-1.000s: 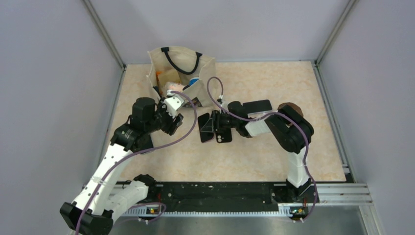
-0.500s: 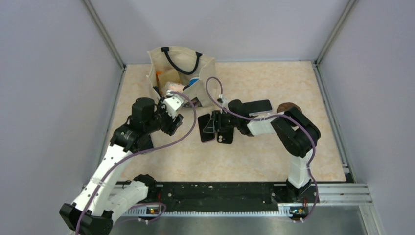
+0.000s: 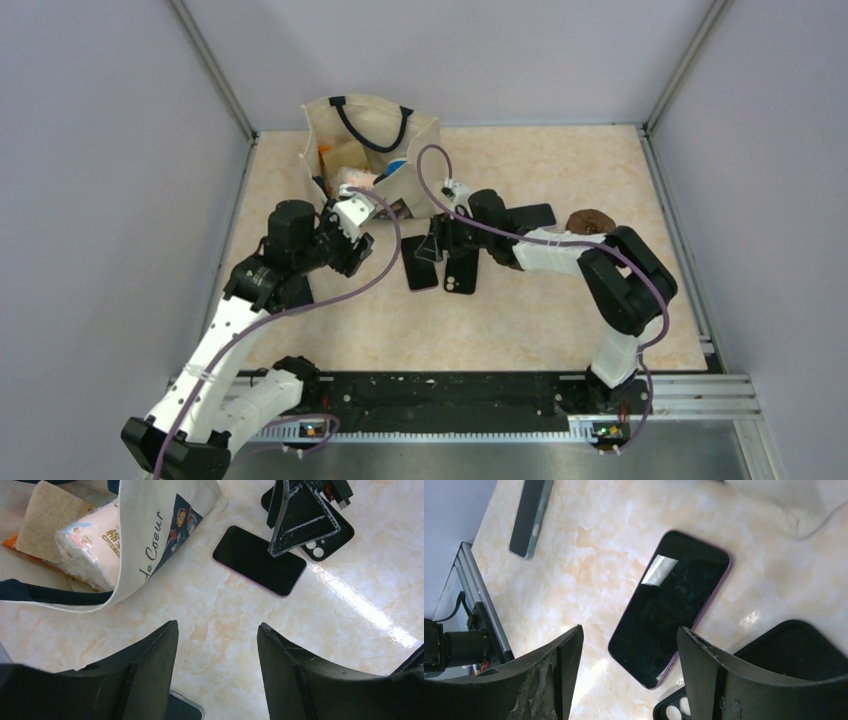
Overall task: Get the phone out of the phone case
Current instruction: Place the phone at the center of the board, then pick up the phone at the center of the board.
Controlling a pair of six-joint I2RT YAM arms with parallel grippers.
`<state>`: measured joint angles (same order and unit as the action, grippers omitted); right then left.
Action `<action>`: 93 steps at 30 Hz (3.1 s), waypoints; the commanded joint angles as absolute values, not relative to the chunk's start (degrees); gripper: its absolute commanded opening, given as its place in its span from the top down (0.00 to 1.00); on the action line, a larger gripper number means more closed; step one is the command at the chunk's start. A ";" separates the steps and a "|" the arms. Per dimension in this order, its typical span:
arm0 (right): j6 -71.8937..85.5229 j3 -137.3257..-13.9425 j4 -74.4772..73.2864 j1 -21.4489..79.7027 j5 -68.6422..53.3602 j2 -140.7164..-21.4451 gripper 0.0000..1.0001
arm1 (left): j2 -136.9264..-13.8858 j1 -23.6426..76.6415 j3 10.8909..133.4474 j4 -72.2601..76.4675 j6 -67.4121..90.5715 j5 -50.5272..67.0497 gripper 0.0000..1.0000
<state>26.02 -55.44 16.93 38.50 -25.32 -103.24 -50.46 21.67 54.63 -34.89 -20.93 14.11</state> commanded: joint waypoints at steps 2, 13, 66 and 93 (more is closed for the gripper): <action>18.43 -58.85 14.59 38.10 -21.16 -96.93 0.28 | -48.60 21.43 54.29 -33.34 -20.84 15.16 0.35; 10.44 -56.73 8.75 30.29 -9.11 -88.19 0.01 | -48.13 21.36 53.75 -31.97 -20.61 15.91 0.35; -6.19 -89.44 -34.28 7.25 -20.51 -121.63 0.06 | -47.65 21.39 51.97 -31.00 -20.64 18.71 0.12; -30.96 -74.46 -40.42 7.28 -27.56 -107.20 0.01 | -46.90 21.39 51.31 -31.90 -21.31 19.50 0.11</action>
